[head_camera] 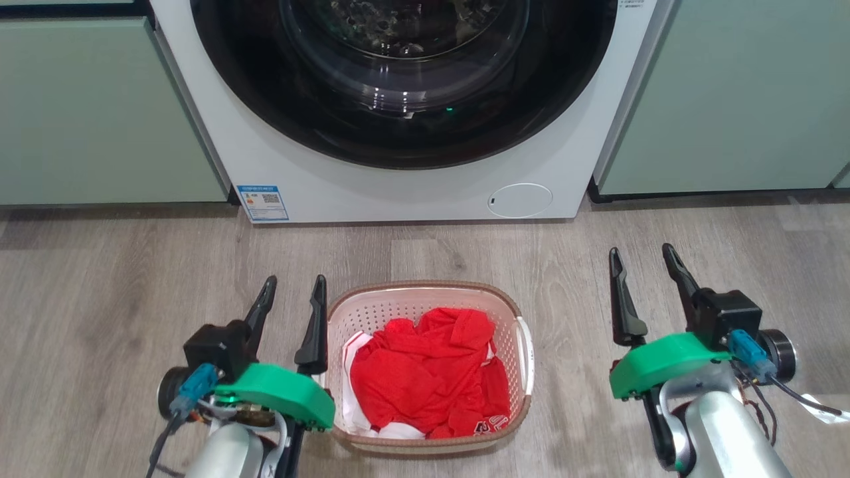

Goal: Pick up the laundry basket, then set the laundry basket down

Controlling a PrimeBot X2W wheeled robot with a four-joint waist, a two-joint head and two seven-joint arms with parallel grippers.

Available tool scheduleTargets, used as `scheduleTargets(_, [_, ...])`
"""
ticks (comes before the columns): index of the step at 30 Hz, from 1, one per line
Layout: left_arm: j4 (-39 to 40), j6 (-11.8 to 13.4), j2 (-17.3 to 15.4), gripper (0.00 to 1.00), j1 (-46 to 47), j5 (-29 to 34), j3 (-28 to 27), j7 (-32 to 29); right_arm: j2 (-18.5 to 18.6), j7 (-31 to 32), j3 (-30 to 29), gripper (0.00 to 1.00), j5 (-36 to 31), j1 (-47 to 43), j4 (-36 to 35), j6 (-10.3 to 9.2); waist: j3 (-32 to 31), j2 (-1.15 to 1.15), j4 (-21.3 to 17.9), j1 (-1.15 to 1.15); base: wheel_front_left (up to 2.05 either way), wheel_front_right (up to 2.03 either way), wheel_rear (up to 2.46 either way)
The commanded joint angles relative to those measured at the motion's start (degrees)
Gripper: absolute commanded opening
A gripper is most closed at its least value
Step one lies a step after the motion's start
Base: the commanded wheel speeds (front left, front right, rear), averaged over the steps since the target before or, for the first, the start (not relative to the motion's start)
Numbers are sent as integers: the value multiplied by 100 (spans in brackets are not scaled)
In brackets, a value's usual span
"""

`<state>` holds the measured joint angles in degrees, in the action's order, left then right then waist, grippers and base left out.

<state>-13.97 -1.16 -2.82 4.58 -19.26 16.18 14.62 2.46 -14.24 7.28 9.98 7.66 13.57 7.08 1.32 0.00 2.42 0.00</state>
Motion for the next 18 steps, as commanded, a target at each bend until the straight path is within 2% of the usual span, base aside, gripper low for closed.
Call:
scheduleTargets(1, [171,28,-6,100,286,-18,-166,38,42,-75,105,100,-11,161,-211,41,-1,0,2,0,0,0,0])
scheduleTargets(12, [194,69,-6,100,321,-54,-160,38,42,-75,79,100,-16,187,-227,41,58,0,-1,0,0,0,0])
scheduleTargets(18, [145,84,-6,100,440,-113,-152,38,42,-75,21,100,-60,282,-193,41,339,0,-4,0,0,0,0])
